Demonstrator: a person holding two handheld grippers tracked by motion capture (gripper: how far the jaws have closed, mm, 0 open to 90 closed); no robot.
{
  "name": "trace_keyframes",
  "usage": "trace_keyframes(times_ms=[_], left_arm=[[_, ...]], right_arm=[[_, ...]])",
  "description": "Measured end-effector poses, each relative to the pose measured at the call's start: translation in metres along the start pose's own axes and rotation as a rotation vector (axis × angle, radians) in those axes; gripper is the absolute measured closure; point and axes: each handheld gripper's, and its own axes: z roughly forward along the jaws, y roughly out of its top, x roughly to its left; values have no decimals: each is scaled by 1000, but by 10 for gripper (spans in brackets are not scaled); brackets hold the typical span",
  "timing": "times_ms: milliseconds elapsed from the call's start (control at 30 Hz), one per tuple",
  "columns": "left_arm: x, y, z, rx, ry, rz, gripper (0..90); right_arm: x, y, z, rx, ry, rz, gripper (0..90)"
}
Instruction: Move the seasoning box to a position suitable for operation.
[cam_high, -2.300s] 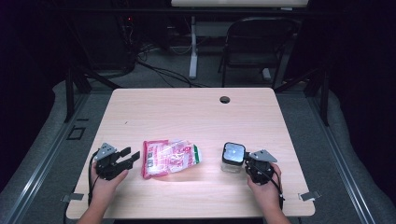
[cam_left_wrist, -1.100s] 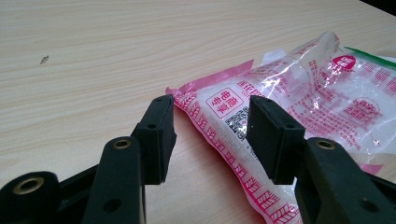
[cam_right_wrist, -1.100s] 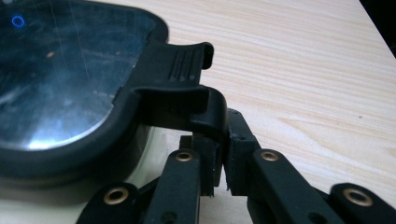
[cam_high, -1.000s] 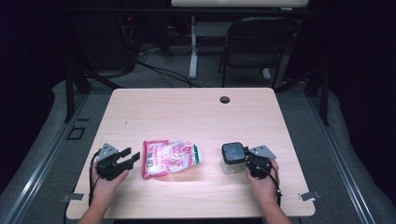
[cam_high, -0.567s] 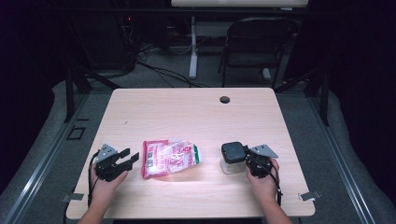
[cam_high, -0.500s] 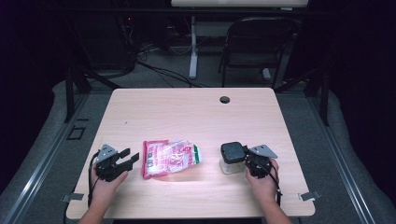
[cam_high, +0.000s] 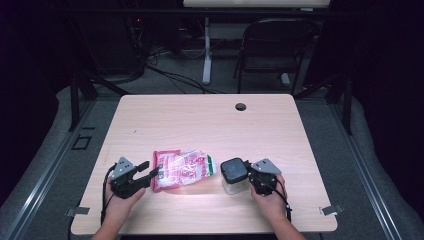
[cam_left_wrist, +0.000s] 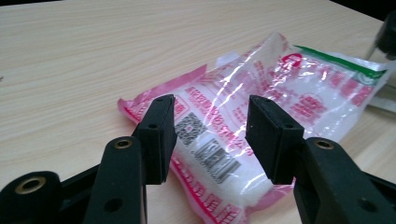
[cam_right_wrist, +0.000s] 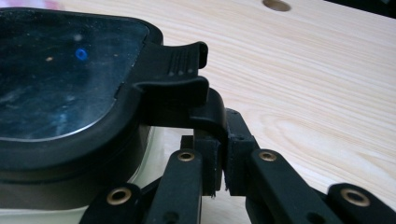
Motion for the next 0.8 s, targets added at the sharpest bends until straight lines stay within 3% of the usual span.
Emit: trace_keyframes(times_ms=[200, 300, 800], left_arm=[[-10, 1, 0, -2, -25, 22, 530], [-14, 3, 0, -2, -41, 35, 535], [-22, 13, 13, -6, -91, 55, 552]], right_arm=[[11, 0, 0, 3, 29, -23, 856], [12, -3, 0, 8, 38, -2, 853], [13, -10, -15, 43, 82, 9, 791]])
